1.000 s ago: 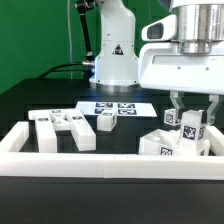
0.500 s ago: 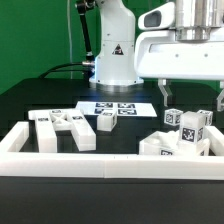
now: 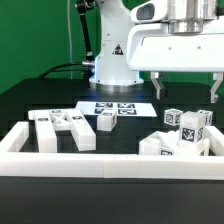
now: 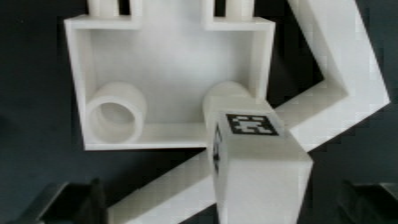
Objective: Assemble chair
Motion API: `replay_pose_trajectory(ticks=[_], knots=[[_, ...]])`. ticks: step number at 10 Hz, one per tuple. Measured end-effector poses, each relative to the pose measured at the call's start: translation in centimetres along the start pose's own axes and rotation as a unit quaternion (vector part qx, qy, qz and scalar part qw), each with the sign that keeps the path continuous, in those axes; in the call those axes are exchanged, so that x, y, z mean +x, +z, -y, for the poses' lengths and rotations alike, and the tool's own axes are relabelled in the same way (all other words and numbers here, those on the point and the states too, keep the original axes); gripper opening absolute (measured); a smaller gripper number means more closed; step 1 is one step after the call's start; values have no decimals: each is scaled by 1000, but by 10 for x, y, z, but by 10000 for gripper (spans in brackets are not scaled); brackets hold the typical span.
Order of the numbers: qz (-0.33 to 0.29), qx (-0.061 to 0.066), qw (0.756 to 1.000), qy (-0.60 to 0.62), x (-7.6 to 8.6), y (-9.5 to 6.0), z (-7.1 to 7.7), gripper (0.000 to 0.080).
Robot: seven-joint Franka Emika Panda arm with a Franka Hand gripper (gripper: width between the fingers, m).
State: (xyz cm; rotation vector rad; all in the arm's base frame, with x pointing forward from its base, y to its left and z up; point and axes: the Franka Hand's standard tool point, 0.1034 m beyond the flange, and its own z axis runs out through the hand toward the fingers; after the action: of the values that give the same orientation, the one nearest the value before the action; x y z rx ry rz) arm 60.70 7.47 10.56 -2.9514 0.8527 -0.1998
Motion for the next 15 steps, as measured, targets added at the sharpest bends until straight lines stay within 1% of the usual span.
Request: replay_pose_trajectory(ticks=[1, 2, 3, 4, 5, 6, 7, 10, 11, 12, 13, 14, 15], knots=[[0, 0, 1000, -1, 0, 0, 0, 649], [0, -1, 999, -45, -1, -1, -1, 649], [1, 2, 995, -102, -1, -6, -11, 649], [3, 3, 989, -146, -1, -9, -27, 649], [4, 3, 985, -170, 1, -10, -41, 649], [6, 2, 986, -169, 2, -10, -51, 649], [6, 1, 987, -159, 5, -10, -55, 649], [7, 0, 986, -164, 3, -8, -55, 649], [-1, -1, 984, -178, 1, -5, -64, 649], [-2, -5, 984, -180, -13, 0, -80, 649], [2, -9, 984, -180, -23, 4, -95, 649], [4, -13, 984, -178, -29, 7, -108, 649], [6, -16, 984, -178, -31, 10, -116, 649]])
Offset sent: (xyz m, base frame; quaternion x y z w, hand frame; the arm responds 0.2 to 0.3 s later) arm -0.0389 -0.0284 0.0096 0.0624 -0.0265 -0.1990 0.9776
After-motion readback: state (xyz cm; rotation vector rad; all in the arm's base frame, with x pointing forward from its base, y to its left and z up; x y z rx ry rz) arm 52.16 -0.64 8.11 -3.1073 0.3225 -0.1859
